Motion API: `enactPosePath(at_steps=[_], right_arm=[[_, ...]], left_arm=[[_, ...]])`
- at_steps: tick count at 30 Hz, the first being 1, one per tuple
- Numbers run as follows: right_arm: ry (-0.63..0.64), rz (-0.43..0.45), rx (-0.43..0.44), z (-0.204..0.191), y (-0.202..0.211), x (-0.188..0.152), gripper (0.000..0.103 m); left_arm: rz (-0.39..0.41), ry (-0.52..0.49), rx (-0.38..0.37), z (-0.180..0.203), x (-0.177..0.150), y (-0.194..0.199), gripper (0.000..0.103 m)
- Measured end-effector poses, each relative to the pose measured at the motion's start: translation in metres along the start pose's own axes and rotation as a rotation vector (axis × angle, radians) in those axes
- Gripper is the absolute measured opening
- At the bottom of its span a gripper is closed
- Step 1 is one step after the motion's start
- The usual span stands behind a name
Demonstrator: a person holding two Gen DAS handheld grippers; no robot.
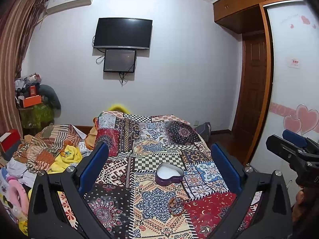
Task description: Organize jewelry
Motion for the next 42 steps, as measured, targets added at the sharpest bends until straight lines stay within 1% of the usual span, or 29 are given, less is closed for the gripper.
enactPosePath(at_steps=[7, 13, 18, 24, 26, 27, 29, 30, 33, 35, 36, 39, 40, 42], right_arm=[[-0.006, -0.014, -0.001, 0.002, -0.007, -0.003, 0.1], [-0.011, -0.048, -0.006, 0.005, -0.02, -0.012, 0.1], [-0.003, -0.103, -0.025, 0.01, -0.041, -0.03, 0.1], [0.023, -0.213, -0.053, 0.021, -0.076, -0.066, 0.1], [0.035, -0.254, -0.066, 0.024, -0.088, -0.081, 0.1], [0.041, -0.291, -0.07, 0.026, -0.097, -0.093, 0.1], [0.043, -0.341, -0.064, 0.029, -0.107, -0.108, 0.1], [0.042, -0.366, -0.058, 0.029, -0.107, -0.113, 0.1], [0.032, -0.433, -0.03, 0.031, -0.119, -0.133, 0.1], [0.031, -0.461, -0.019, 0.032, -0.124, -0.143, 0.1], [0.033, -0.485, -0.005, 0.032, -0.127, -0.149, 0.1], [0.034, -0.509, 0.025, 0.028, -0.132, -0.156, 0.1], [0.038, -0.517, 0.038, 0.026, -0.132, -0.158, 0.099], [0.048, -0.53, 0.061, 0.021, -0.138, -0.163, 0.091]], left_arm=[[-0.018, -0.002, -0.002, 0.0, -0.002, -0.008, 0.103], [-0.048, -0.002, 0.006, -0.004, -0.009, -0.021, 0.103], [-0.125, 0.0, 0.005, -0.012, -0.027, -0.045, 0.103], [-0.242, -0.018, 0.02, -0.022, -0.062, -0.081, 0.103], [-0.278, -0.017, 0.021, -0.025, -0.072, -0.091, 0.103], [-0.305, -0.014, 0.02, -0.026, -0.08, -0.097, 0.103], [-0.345, -0.013, 0.025, -0.03, -0.094, -0.108, 0.102], [-0.368, -0.018, 0.033, -0.032, -0.102, -0.113, 0.1], [-0.431, -0.045, 0.05, -0.035, -0.125, -0.127, 0.087], [-0.473, -0.054, 0.044, -0.036, -0.139, -0.134, 0.082], [-0.492, -0.053, 0.038, -0.037, -0.146, -0.137, 0.078], [-0.547, -0.048, 0.012, -0.034, -0.163, -0.143, 0.067], [-0.558, -0.045, 0.003, -0.033, -0.166, -0.145, 0.063], [-0.582, -0.026, -0.029, -0.028, -0.173, -0.15, 0.06]])
Point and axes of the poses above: each gripper's, at about its wrist camera, not at the fingertips, and y roughly against the way its jaws point, z to its right, x to its top, the point moved 10 cm from there along -y, roughly the way its jaws point, and after that the axes turned 3 degrees about -x, right-handed, at the moved point
